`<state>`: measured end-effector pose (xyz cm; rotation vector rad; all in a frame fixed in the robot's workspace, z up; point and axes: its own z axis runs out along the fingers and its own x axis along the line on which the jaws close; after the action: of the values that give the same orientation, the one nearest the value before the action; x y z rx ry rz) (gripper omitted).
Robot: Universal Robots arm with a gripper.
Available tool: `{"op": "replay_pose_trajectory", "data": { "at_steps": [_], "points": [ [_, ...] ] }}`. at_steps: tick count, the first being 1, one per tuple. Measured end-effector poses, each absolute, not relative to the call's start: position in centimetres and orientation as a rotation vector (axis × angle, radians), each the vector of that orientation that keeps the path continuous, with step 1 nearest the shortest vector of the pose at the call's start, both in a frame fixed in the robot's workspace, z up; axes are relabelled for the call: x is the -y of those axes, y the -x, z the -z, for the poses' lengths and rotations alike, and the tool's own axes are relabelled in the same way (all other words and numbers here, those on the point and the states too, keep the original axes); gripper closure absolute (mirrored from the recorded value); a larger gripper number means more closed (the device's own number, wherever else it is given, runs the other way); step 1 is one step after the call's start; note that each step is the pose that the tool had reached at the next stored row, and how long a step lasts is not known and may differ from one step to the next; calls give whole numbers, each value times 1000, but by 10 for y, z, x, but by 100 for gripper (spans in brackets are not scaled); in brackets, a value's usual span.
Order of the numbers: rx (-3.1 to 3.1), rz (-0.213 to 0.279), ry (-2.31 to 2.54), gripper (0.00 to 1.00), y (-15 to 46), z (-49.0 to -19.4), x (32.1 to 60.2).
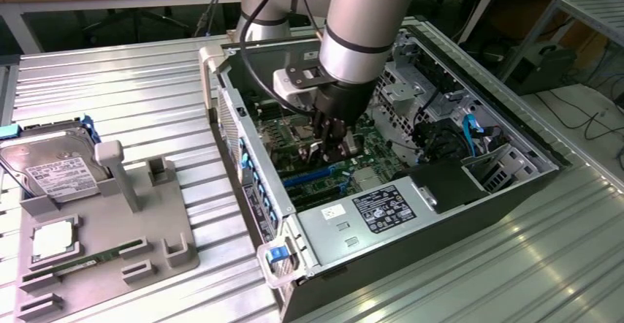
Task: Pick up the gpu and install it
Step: 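Insert the gpu into the slot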
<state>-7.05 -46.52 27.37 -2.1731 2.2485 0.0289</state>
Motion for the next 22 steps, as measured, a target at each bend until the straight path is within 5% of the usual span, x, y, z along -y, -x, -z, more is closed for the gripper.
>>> {"op": "replay_pose_trajectory", "data": {
  "at_steps": [22],
  "points": [
    [-2250,-32,2174,72,67,-267,465]
  ]
}}
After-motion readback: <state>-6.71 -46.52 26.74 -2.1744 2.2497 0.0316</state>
